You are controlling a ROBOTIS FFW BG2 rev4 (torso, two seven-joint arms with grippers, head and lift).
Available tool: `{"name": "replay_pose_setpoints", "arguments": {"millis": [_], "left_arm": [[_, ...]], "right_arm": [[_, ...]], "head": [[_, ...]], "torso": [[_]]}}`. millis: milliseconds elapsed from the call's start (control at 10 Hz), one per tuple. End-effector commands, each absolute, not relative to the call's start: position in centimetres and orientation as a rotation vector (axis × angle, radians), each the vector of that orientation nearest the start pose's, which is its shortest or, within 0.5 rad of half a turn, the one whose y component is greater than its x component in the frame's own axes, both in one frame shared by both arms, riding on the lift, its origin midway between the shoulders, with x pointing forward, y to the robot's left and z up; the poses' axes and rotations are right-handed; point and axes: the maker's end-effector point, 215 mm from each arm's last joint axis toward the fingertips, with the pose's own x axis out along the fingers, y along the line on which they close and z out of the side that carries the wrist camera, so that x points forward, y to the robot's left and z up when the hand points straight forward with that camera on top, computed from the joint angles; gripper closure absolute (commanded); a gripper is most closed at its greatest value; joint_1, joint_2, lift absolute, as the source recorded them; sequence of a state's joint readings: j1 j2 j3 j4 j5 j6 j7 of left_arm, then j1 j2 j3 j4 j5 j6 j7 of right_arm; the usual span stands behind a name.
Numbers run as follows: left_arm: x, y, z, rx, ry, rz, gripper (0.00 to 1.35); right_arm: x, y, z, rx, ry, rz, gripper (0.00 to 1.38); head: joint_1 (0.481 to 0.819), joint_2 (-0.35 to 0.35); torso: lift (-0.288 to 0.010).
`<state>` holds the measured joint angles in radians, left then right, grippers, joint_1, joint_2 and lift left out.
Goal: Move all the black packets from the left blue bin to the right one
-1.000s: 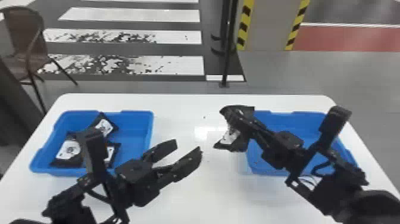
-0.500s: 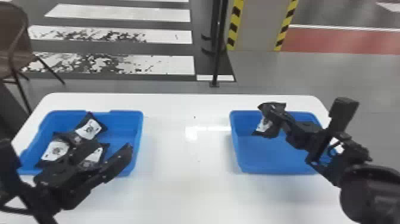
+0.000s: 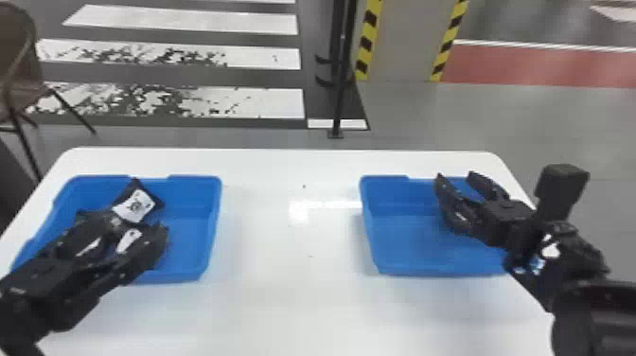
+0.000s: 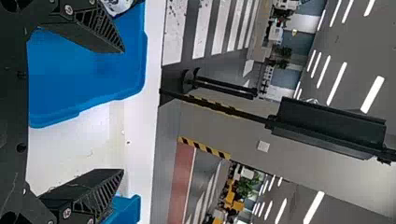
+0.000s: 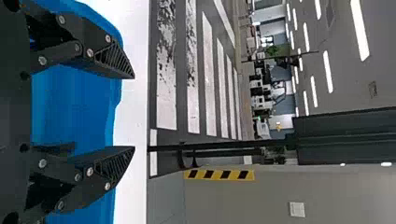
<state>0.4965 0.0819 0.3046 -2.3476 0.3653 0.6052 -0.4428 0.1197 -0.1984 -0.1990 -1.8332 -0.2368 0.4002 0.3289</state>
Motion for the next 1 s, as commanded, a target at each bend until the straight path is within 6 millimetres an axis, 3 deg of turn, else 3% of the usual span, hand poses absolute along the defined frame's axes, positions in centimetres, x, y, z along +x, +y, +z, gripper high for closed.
{"name": "replay_pose_setpoints", "arguments": {"millis": [0, 200, 500, 700, 900], "left_arm": [[42.5, 25.9, -31.4, -0.176, 0.265, -0.305, 0.13], [42.8, 29.3, -34.0, -0.114, 0.370, -0.215, 0.14], [44.2, 33.6, -35.7, -0.040, 0.438, -0.092, 0.14], [46.3, 34.9, -38.1, -0.045, 0.511, -0.053, 0.14], [47.4, 34.8, -40.0, -0.064, 0.607, -0.038, 0.14]], "right_arm": [[51.3, -28.0, -32.4, 0.040, 0.152, 0.240, 0.20], [46.6, -22.7, -29.0, 0.047, 0.101, 0.327, 0.24], [42.5, -15.4, -26.9, 0.145, 0.082, 0.479, 0.24], [41.0, -12.7, -27.0, 0.201, 0.093, 0.539, 0.24], [40.2, -11.4, -27.3, 0.233, 0.107, 0.567, 0.24]], "head": [[0.695, -0.072], [0.695, -0.024], [0.695, 0.164], [0.695, 0.232], [0.695, 0.283]], "torso": [[-0.140], [-0.140], [-0.140], [-0.140], [-0.140]]}}
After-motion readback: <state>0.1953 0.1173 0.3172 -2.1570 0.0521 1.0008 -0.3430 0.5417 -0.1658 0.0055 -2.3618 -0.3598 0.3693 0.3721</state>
